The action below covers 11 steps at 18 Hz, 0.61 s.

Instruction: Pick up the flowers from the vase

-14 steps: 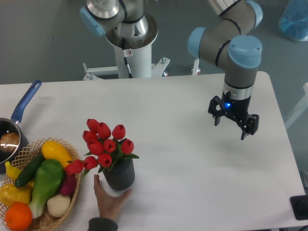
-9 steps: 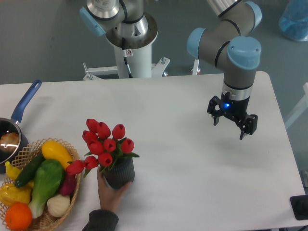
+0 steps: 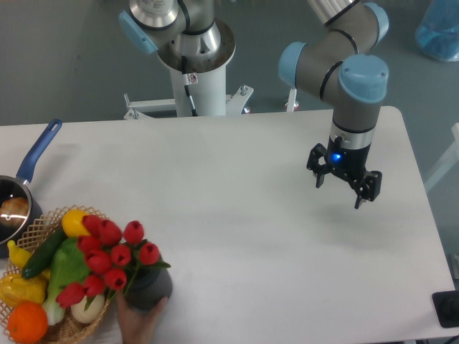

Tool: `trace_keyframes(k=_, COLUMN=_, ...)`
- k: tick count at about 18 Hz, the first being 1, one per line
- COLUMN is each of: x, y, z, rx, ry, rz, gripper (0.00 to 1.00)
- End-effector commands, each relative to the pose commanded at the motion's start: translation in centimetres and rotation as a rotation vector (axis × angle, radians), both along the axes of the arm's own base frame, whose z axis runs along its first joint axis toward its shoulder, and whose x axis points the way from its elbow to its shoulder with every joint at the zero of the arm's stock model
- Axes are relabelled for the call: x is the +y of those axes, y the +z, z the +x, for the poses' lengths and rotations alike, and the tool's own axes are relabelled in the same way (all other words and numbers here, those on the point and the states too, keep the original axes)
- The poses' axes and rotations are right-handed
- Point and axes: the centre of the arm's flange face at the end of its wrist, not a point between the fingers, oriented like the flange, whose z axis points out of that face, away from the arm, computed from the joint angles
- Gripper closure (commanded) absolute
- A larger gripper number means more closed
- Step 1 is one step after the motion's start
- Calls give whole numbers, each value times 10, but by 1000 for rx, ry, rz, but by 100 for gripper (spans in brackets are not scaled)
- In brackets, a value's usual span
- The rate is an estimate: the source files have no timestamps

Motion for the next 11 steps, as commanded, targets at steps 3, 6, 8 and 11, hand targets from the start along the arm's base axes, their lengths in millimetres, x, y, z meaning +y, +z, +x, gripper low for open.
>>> trace_keyframes(k=3, x=5, y=-6, z=8, rx=-29, ry=-9, rz=38, gripper=0)
trace_keyframes(k=6, x=21, y=-3, z=19, rx=-99, ry=-39, rz=194, gripper=0)
trace_keyframes(k=8, x=35, y=-8, z=38, rx=-131, ry=-65, rz=213, gripper=0)
trace_keyframes(k=11, x=76, y=3, z=72, rx=-170, ry=-20, rz=225, gripper=0)
